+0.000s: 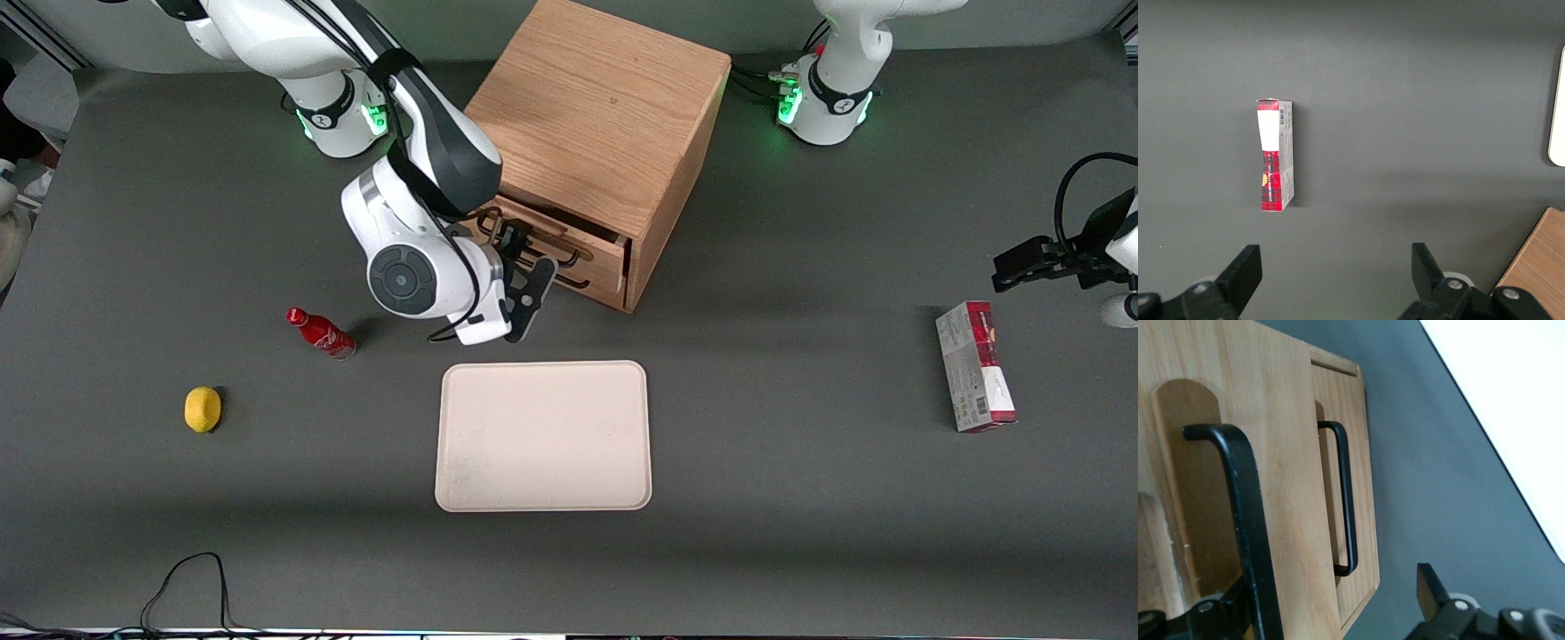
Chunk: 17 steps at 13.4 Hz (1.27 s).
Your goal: Open upper drawer
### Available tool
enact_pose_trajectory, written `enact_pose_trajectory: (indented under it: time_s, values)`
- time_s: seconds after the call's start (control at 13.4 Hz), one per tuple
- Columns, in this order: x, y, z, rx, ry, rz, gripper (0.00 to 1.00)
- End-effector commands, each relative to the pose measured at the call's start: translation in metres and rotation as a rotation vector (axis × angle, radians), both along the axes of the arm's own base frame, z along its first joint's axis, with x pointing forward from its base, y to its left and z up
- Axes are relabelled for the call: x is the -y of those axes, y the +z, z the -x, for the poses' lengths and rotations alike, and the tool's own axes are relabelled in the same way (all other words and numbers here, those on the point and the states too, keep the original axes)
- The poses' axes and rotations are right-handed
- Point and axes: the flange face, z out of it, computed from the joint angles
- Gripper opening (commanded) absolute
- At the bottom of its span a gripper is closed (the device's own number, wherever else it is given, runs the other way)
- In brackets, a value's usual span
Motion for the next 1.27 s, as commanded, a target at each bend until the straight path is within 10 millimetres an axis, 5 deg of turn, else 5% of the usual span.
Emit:
enact_pose_trajectory:
  time_s: [0.0, 1.2]
  values:
    - [0.004, 0.004, -0.01, 0.05, 0.019, 0.001, 1.0]
    - [0.036, 0.004, -0.044, 0.073, -0.045, -0.005, 1.0]
